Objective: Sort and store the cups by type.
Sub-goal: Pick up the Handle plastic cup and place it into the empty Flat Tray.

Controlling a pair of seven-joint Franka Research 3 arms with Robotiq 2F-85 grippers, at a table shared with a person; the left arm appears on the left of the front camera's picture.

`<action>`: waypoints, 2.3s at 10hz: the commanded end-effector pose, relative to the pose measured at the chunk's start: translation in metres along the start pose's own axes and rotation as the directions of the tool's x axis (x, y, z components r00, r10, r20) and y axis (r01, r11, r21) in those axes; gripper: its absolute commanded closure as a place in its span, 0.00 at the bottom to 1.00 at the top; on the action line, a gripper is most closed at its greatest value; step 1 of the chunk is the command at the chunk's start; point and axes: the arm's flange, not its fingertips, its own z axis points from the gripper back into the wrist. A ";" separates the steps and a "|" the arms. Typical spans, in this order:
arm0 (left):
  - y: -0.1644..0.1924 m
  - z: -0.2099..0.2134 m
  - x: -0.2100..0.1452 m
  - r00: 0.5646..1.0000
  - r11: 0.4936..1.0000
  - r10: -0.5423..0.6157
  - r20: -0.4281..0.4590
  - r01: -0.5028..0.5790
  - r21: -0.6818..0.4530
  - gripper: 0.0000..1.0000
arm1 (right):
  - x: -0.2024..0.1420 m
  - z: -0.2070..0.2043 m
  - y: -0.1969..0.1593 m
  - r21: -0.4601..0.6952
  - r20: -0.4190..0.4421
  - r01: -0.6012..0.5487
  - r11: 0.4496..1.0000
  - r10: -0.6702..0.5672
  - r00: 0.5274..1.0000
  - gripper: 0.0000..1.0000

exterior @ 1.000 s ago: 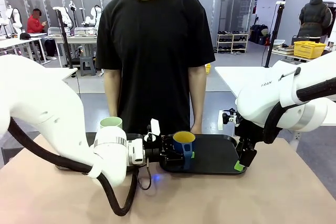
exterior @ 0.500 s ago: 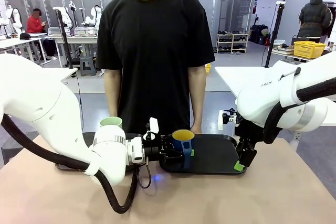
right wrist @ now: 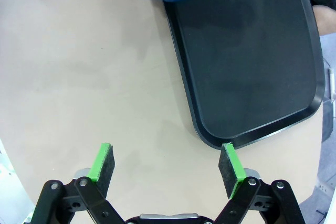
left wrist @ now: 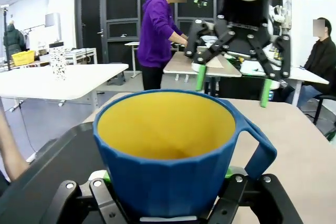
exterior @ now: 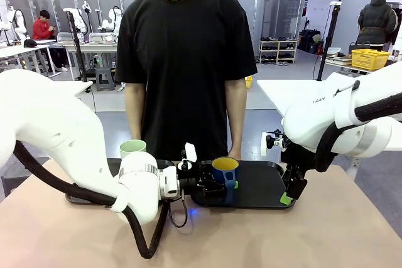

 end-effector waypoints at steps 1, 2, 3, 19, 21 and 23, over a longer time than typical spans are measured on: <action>-0.003 -0.013 -0.021 0.998 0.996 -0.055 0.000 0.055 0.075 0.27 | -0.003 0.001 0.002 -0.007 -0.004 -0.008 1.000 0.008 1.000 0.00; -0.003 -0.016 -0.026 0.999 0.995 -0.051 -0.007 0.051 0.081 0.27 | -0.003 0.001 0.002 -0.007 -0.004 -0.008 1.000 0.008 1.000 0.00; -0.002 -0.019 -0.032 0.998 0.992 -0.067 -0.011 0.068 0.108 0.27 | -0.003 0.001 0.002 -0.007 -0.004 -0.008 1.000 0.008 1.000 0.00; -0.002 -0.004 -0.060 0.999 0.988 -0.044 -0.019 0.046 0.145 0.20 | -0.003 0.001 0.002 -0.007 -0.004 -0.008 1.000 0.008 1.000 0.00; -0.003 -0.001 -0.060 0.999 0.989 -0.036 -0.013 0.038 0.146 0.02 | -0.003 0.001 0.002 -0.007 -0.004 -0.008 1.000 0.008 1.000 0.00; -0.004 0.001 -0.059 0.999 0.989 -0.038 -0.007 0.038 0.144 0.00 | -0.003 0.001 0.002 -0.007 -0.004 -0.008 1.000 0.008 1.000 0.00</action>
